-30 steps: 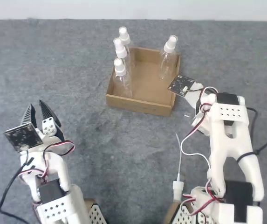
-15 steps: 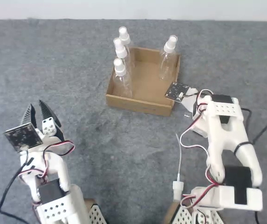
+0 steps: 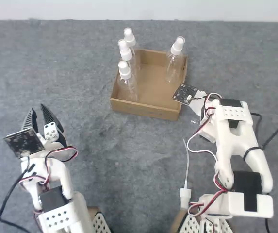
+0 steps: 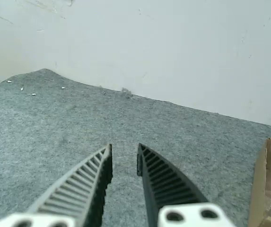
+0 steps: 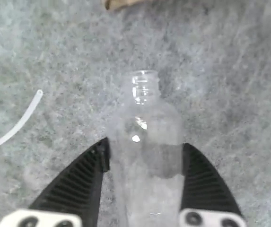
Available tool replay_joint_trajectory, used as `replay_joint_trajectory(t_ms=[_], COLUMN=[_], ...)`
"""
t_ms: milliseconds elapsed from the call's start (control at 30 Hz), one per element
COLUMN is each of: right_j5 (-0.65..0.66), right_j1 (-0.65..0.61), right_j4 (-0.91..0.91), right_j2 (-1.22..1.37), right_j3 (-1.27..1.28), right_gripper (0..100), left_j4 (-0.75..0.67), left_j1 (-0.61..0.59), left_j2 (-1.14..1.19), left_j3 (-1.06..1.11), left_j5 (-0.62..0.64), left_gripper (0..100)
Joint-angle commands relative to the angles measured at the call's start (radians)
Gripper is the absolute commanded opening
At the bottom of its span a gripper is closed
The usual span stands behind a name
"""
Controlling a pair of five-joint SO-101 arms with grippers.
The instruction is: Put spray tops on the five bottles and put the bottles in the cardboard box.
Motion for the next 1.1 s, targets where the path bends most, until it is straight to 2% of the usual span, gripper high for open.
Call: replay_joint_trajectory(t_ms=[0,400,533,833,1067], right_j5=[-0.015,-0.011,-0.011,-0.008,-0.008], right_j1=[-0.008,-0.015,-0.053,-0.147,-0.174], right_j4=[0.059,0.302,0.372,0.395,0.343], right_j2=[-0.022,-0.042,-0.038,-0.036,-0.036], right_j3=[-0.012,-0.012,-0.012,0.035,0.071], right_gripper=[9.4,9.6,9.9,27.8,18.4], left_j4=[-0.035,-0.035,-0.035,-0.035,-0.035], left_j1=[0.002,0.002,0.002,0.002,0.002], left_j2=[-0.005,-0.005,-0.005,-0.005,-0.005], left_j3=[-0.007,-0.007,-0.007,-0.007,-0.007], left_j5=[0.002,0.002,0.002,0.002,0.002], left_gripper=[8,8,8,8,8])
